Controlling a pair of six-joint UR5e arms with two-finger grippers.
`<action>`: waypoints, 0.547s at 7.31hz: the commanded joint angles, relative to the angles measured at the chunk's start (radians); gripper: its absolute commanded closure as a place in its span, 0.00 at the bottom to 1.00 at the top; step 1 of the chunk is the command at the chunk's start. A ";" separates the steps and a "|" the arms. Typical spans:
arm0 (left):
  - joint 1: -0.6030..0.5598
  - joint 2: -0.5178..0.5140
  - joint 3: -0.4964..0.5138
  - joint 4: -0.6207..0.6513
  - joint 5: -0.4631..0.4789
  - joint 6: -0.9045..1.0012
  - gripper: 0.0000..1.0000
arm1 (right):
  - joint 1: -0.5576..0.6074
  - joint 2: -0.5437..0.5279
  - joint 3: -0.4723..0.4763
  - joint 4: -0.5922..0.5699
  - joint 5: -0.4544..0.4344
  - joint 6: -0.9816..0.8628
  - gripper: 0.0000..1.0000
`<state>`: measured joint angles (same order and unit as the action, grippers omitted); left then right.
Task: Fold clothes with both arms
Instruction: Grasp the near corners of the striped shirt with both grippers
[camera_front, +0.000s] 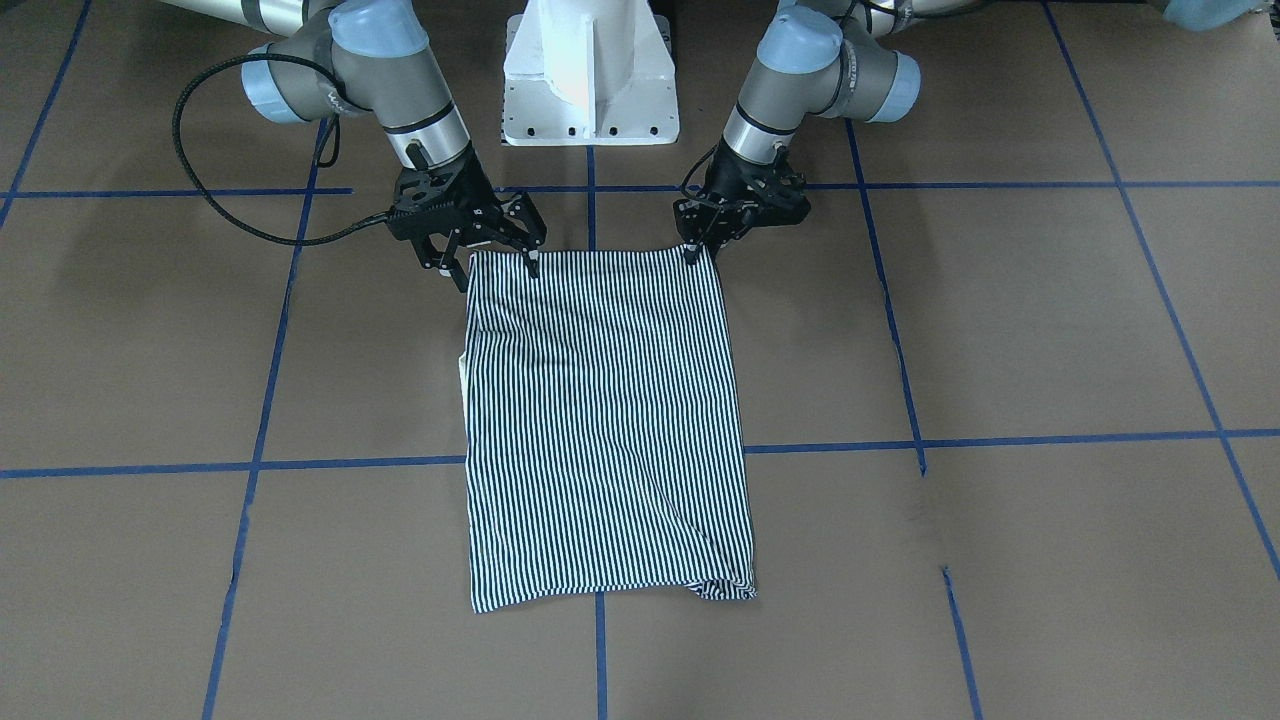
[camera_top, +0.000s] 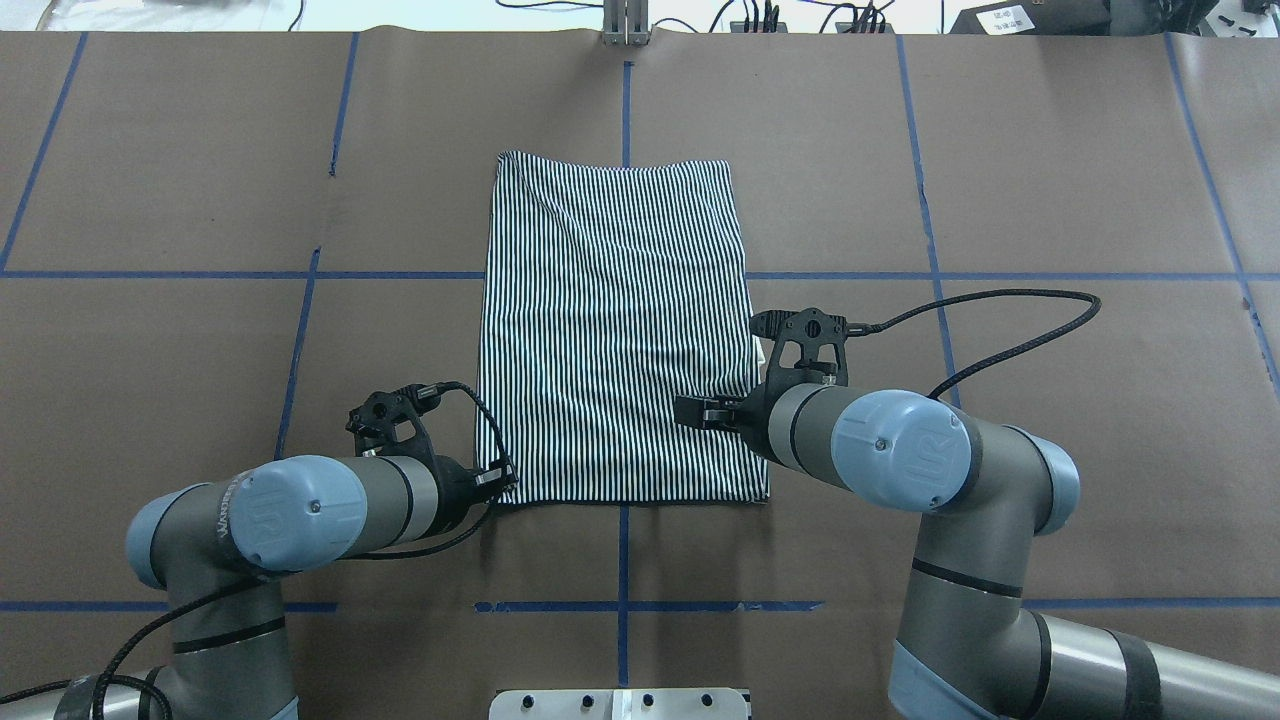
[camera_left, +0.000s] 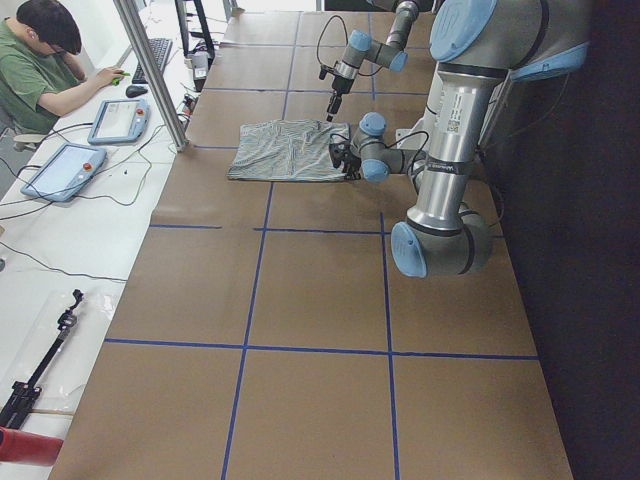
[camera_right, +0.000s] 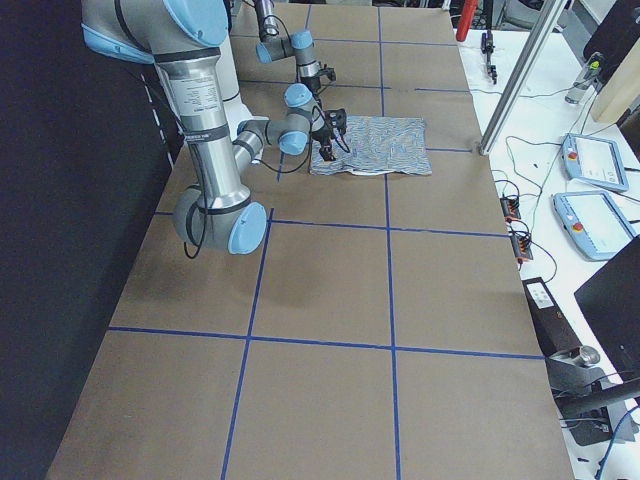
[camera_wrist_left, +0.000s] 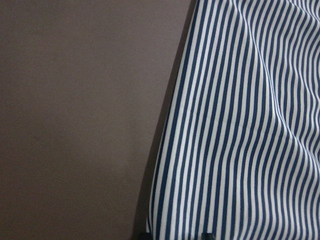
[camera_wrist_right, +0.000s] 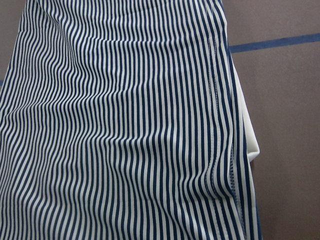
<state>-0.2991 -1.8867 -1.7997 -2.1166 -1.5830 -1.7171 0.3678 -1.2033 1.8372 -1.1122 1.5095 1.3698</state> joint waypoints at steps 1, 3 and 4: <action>0.000 -0.003 -0.006 0.001 0.000 0.001 1.00 | -0.016 0.002 -0.003 -0.003 -0.012 0.015 0.00; 0.000 -0.008 -0.004 0.001 0.000 0.001 1.00 | -0.058 0.026 -0.007 -0.078 -0.041 0.212 0.25; 0.000 -0.008 -0.006 0.001 0.001 0.001 1.00 | -0.064 0.059 -0.007 -0.154 -0.032 0.395 0.34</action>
<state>-0.2991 -1.8937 -1.8046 -2.1158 -1.5827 -1.7165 0.3182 -1.1775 1.8314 -1.1863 1.4747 1.5764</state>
